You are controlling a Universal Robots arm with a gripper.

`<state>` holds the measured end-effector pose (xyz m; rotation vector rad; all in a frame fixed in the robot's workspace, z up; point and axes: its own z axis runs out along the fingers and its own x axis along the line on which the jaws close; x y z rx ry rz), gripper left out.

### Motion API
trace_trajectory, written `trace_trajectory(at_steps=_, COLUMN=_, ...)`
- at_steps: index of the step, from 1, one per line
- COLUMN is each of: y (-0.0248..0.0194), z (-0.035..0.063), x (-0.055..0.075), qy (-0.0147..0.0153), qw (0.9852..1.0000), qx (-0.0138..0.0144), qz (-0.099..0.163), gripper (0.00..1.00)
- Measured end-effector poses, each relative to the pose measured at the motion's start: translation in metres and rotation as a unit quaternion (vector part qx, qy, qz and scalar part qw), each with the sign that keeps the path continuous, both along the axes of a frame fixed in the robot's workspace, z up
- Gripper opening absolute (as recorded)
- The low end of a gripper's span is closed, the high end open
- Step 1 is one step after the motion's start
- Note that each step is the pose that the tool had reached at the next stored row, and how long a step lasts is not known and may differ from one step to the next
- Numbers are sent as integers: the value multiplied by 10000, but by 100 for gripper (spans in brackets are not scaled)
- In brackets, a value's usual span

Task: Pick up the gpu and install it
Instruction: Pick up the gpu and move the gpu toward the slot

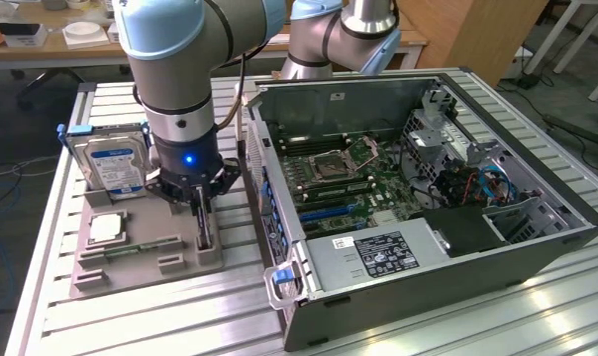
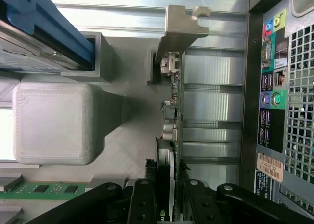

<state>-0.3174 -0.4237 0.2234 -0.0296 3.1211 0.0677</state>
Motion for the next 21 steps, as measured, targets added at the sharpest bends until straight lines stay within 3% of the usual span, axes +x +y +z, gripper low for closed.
trace_trajectory(at_steps=2, y=0, z=0, x=0, qy=0, qw=10000, qx=0, qz=0, gripper=27)
trace_trajectory(at_steps=21, y=0, z=20, x=-3, qy=-1, qw=10000, qx=0, qz=1, gripper=27)
